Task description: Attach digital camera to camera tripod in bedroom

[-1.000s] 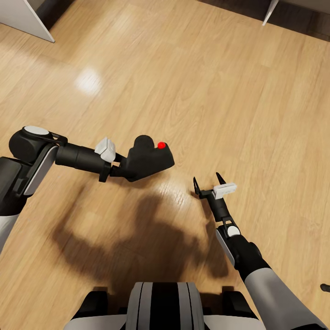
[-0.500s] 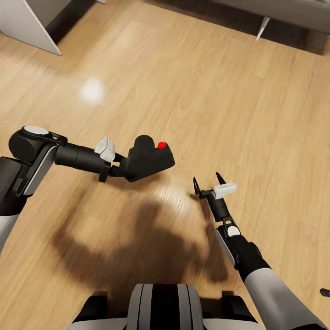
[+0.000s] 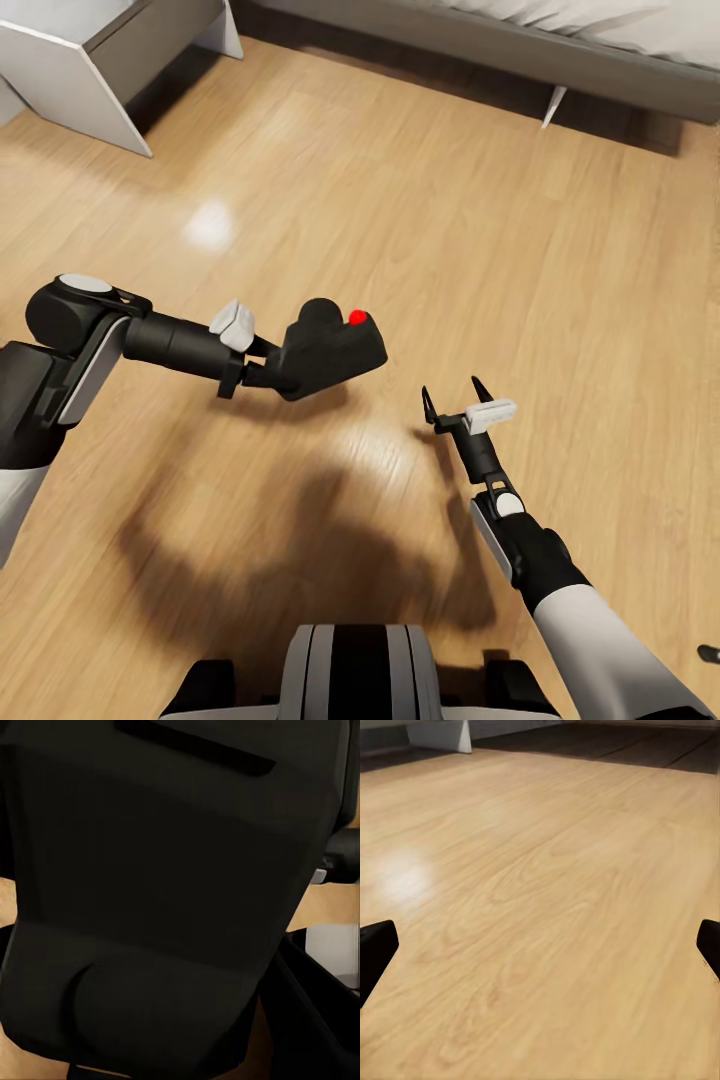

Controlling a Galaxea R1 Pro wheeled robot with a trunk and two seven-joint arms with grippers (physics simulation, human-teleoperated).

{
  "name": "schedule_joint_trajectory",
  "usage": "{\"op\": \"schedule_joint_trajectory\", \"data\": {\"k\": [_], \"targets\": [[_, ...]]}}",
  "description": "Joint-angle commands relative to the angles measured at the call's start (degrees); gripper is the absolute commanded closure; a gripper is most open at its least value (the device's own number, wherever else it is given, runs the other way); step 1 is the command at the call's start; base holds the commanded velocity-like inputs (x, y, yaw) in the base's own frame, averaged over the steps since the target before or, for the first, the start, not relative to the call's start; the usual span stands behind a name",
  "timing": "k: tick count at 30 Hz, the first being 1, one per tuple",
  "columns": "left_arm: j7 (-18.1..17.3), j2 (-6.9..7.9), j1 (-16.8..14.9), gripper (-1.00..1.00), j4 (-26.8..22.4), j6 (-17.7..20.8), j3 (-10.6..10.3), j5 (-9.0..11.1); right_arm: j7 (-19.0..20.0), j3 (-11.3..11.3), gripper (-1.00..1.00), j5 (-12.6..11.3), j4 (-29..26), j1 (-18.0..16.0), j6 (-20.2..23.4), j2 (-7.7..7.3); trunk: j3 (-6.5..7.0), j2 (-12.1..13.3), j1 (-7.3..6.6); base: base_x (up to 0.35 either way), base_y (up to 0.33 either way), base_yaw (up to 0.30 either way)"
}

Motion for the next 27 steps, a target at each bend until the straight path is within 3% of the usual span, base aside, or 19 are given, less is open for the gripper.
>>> {"op": "schedule_joint_trajectory", "data": {"k": [1,7,16,27], "targets": [[-0.09,-0.01,-0.05,1.00,0.16,0.40,0.02,0.21,0.11,0.07,-1.00,-0.09,0.02,-0.02,-0.15,-0.05,0.20,0.00,-0.03,0.000,0.000,0.000],[-0.13,-0.25,-0.05,1.00,0.75,0.40,0.26,0.60,0.14,0.07,-1.00,-0.09,0.02,-0.02,-0.16,-0.03,1.53,0.08,-0.19,0.000,0.000,0.000],[-0.12,-1.66,0.24,1.00,1.29,0.40,0.17,3.87,0.19,0.07,-1.00,-0.11,0.02,-0.01,-0.17,-0.02,3.52,0.20,-0.42,0.000,0.000,0.000],[-0.09,-2.58,0.47,1.00,2.83,0.40,0.06,4.42,0.20,0.07,-1.00,-0.18,0.02,-0.02,-0.25,-0.03,5.96,0.35,-0.70,0.000,0.000,0.000]]}}
